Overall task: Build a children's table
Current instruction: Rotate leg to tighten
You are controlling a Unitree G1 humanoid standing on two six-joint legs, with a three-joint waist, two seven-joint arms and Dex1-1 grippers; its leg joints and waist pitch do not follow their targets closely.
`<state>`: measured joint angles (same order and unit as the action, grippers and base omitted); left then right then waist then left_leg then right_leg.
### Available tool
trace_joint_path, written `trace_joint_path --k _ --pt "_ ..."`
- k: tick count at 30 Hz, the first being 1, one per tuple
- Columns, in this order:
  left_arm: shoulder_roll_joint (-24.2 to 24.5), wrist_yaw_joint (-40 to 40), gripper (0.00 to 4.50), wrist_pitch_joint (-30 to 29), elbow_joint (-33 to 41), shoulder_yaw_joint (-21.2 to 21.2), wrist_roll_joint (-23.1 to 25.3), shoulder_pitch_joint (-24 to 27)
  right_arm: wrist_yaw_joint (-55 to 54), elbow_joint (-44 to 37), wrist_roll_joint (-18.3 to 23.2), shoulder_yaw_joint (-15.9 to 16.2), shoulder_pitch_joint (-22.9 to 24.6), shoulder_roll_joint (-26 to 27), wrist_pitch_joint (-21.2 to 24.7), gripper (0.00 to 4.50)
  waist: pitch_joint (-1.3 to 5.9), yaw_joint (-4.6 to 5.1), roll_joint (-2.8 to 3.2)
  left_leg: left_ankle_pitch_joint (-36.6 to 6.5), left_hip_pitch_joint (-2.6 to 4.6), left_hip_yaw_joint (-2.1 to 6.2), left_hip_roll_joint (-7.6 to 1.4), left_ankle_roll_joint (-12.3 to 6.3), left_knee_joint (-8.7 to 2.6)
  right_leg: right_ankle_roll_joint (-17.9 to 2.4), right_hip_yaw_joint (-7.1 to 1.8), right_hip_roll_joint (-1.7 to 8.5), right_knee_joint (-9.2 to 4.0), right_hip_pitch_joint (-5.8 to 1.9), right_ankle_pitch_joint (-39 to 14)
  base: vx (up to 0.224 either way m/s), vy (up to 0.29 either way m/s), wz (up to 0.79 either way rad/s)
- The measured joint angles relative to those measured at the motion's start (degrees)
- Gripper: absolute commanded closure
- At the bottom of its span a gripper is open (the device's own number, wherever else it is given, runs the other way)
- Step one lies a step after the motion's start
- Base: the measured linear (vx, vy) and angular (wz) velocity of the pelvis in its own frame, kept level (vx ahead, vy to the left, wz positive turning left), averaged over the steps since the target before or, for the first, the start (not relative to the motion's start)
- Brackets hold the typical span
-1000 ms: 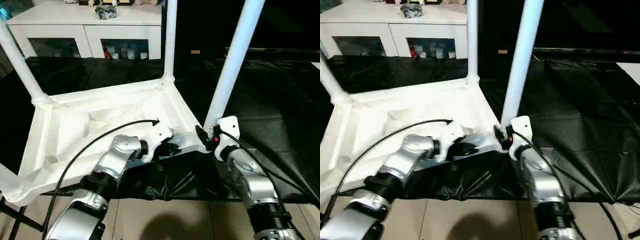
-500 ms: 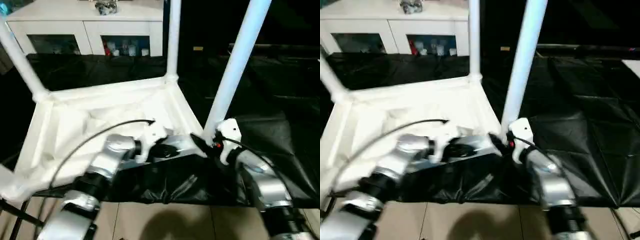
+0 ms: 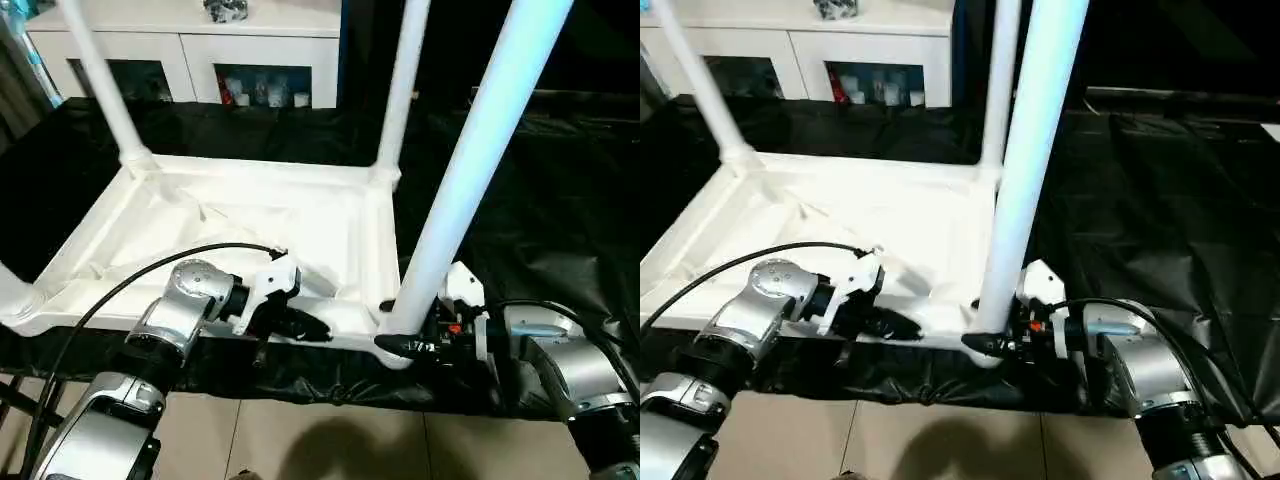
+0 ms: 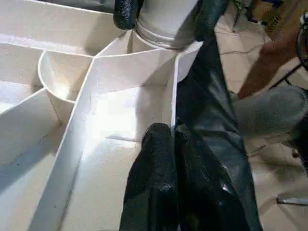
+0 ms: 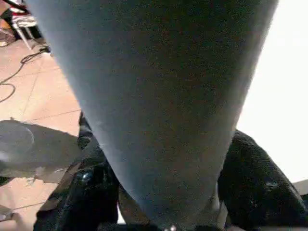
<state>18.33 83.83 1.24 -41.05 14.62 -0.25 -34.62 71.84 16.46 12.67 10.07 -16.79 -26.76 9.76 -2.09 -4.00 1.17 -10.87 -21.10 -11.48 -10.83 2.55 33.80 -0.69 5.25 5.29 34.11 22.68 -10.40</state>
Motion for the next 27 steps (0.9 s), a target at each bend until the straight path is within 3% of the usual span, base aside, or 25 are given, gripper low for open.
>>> trace_joint_path --k 2,11,13,18,22,27 --pt "0.0 0.3 4.5 0.2 -0.5 0.0 0.0 -0.3 0.2 0.4 0.0 0.4 -0.5 0.2 0.0 2.06 0.0 -0.04 0.0 0.0 0.0 0.0 0.0 0.06 0.0 0.0 0.0 0.0 0.02 0.01 0.0 0.0 0.0 0.0" --pt "0.0 0.4 4.5 -0.1 -1.7 0.2 -0.1 -1.3 -0.8 0.0 -0.1 0.1 -0.1 1.1 -0.4 2.18 0.01 -0.44 0.01 0.1 0.01 -0.01 -0.06 0.08 -0.01 0.0 0.02 -0.02 0.09 0.05 0.0 0.0 0.0 0.0" --pt "-0.8 -2.9 4.5 -1.0 -1.6 -0.2 0.1 -1.3 -6.6 -1.1 -0.3 -2.1 1.7 3.3 -0.4 2.18 0.0 -0.55 0.0 0.1 0.06 -0.01 -0.07 0.15 0.0 -0.1 0.02 -0.02 0.1 0.0 0.1 0.0 0.0 0.0" --pt "-3.3 -10.3 4.5 -3.6 -0.5 -1.1 1.2 -1.1 -19.7 -1.7 -2.2 -5.8 2.4 8.3 -0.3 2.43 -0.01 0.27 -0.08 0.1 0.09 -0.01 -0.04 0.2 0.01 0.0 0.0 -0.01 0.03 -0.01 0.0 0.0 0.0 0.0" --pt "-7.9 -19.1 4.5 -7.5 1.3 -1.6 2.8 -0.6 -36.6 -1.9 -6.4 -9.6 2.2 14.9 1.5 2.51 0.12 0.97 -0.06 0.1 0.19 0.0 0.01 0.22 -0.02 0.1 -0.04 0.0 -0.02 -0.09 0.0 0.0 0.0 0.0" --pt "-11.3 -25.3 4.5 -9.8 2.4 -1.7 3.9 0.1 -49.6 -1.5 -10.1 -10.8 1.3 19.5 2.6 2.51 0.21 1.59 0.06 0.1 0.66 0.0 0.09 0.22 -0.19 0.3 -0.08 0.01 -0.15 -0.49 -0.1 0.0 0.0 0.0"
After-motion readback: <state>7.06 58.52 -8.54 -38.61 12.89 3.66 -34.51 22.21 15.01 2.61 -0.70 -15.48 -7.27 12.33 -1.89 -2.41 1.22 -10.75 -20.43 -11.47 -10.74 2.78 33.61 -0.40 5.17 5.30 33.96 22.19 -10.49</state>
